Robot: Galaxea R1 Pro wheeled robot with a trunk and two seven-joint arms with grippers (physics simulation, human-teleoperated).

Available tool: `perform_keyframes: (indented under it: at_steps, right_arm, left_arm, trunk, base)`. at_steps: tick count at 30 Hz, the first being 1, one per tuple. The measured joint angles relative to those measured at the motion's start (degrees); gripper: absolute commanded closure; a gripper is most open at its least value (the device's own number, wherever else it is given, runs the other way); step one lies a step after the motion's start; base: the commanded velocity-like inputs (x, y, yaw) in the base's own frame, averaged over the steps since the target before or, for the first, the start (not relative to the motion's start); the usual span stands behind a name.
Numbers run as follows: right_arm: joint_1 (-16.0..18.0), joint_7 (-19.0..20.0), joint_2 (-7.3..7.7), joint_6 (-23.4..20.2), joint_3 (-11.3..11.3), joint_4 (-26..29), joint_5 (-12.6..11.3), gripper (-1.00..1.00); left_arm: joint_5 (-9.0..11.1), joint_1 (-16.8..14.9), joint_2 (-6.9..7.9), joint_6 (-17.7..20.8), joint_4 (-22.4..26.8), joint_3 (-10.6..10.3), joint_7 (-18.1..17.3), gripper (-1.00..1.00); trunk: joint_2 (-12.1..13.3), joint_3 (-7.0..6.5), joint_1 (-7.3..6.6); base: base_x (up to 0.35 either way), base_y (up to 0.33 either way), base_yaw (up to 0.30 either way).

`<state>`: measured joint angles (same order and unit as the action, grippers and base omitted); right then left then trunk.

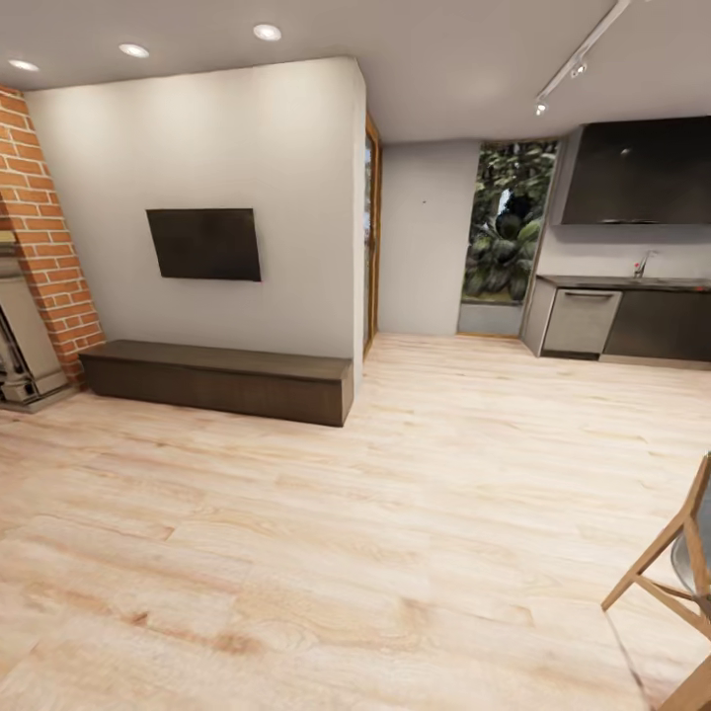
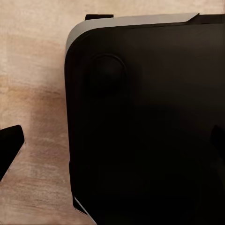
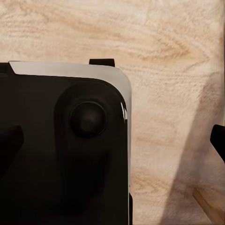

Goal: In the kitchen, take the popcorn bag from the countertop, put it into the microwave, and heat it until the popcorn is cooked so the cooked popcorn ends up inside the bag.

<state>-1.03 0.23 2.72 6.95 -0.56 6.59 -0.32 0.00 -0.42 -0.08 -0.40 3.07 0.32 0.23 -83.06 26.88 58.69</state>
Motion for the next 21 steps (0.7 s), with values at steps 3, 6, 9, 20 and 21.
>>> perform_keyframes:
  at_steps: [3,6,9,20,21]
  right_arm:
    - [0.0,0.0,0.0,0.0,0.0,0.0,0.0,-1.0]
    - [0.0,0.0,0.0,0.0,0.0,0.0,0.0,-1.0]
    - [0.0,0.0,0.0,0.0,0.0,0.0,0.0,-1.0]
    - [0.0,0.0,0.0,0.0,0.0,0.0,0.0,-1.0]
    - [0.0,0.0,0.0,0.0,0.0,0.0,0.0,-1.0]
  left_arm:
    - [0.0,0.0,0.09,0.0,0.0,0.0,0.0,-1.0]
    - [0.0,0.0,0.59,0.0,0.0,0.0,0.0,-1.0]
    - [0.0,0.0,0.74,0.0,0.0,0.0,0.0,-1.0]
    - [0.0,0.0,0.8,0.0,0.0,0.0,0.0,-1.0]
    - [0.0,0.0,0.79,0.0,0.0,0.0,0.0,-1.0]
  trunk:
    - [0.0,0.0,0.0]
    - [0.0,0.0,0.0]
    - [0.0,0.0,0.0]
    - [0.0,0.0,0.0]
    - [0.0,0.0,0.0]
  base:
    - [0.34,0.0,-0.295]
    - [0.34,0.0,-0.295]
    - [0.34,0.0,-0.295]
    - [0.34,0.0,-0.24]
    - [0.34,0.0,-0.184]
